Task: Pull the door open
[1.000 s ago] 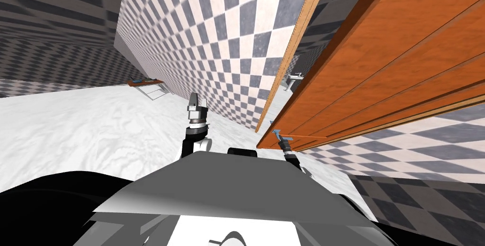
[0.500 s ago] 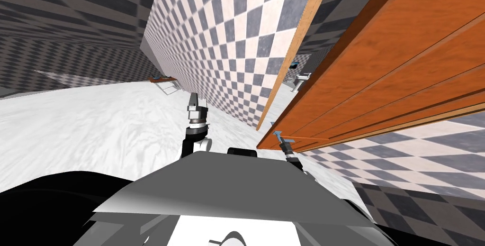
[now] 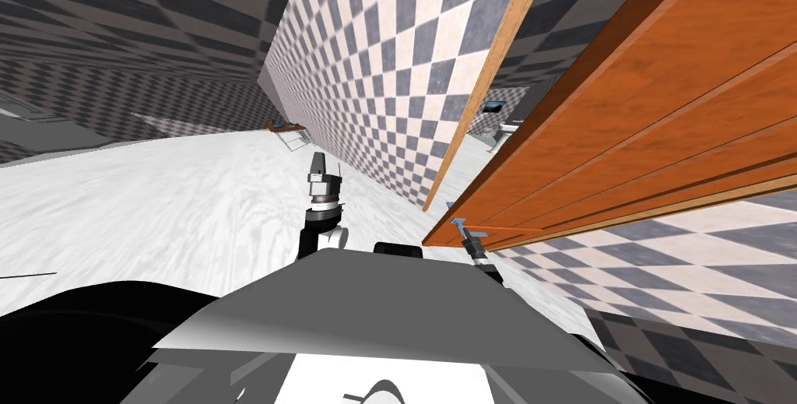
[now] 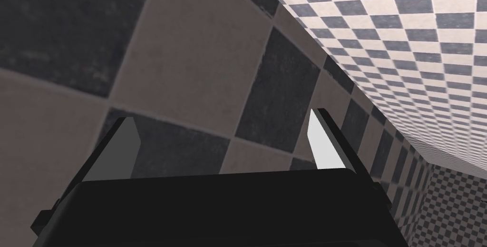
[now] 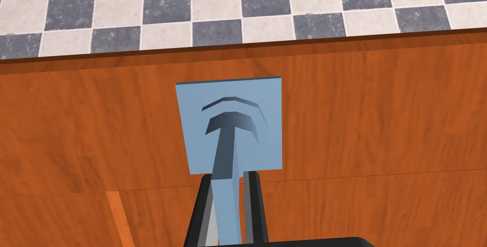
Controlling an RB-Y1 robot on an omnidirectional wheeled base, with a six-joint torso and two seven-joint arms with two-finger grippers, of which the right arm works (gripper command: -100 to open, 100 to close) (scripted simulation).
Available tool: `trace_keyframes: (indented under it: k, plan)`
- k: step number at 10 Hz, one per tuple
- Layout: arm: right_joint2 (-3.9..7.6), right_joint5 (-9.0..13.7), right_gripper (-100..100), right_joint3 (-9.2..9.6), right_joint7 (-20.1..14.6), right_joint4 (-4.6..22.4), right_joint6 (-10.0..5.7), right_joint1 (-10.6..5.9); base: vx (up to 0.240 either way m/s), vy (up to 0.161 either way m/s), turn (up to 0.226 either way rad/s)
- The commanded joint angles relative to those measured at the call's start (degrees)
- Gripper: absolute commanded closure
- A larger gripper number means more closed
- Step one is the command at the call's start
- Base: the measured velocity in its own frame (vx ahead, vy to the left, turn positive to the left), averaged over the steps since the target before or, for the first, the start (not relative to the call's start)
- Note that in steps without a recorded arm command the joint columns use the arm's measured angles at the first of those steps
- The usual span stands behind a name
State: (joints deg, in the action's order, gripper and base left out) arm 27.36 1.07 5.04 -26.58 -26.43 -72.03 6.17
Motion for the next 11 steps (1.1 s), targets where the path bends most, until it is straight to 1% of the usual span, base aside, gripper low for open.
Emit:
trace_keyframes:
  k: [1,2,5,8,11]
  plan:
    - [0.0,0.0,100,0.0,0.0,0.0,0.0,0.0,-0.086,-0.032,0.04]
    - [0.09,-0.04,100,0.16,-0.12,0.17,-0.73,0.49,-0.144,-0.058,0.182]
    - [0.5,0.06,100,0.2,-0.34,1.1,-2.31,1.03,-0.231,-0.078,0.192]
    - [0.94,0.17,100,0.24,-0.58,2.13,-4.06,1.62,-0.185,-0.09,0.192]
    - [1.27,0.26,100,0.27,-0.76,2.9,-5.37,2.07,-0.199,-0.071,0.141]
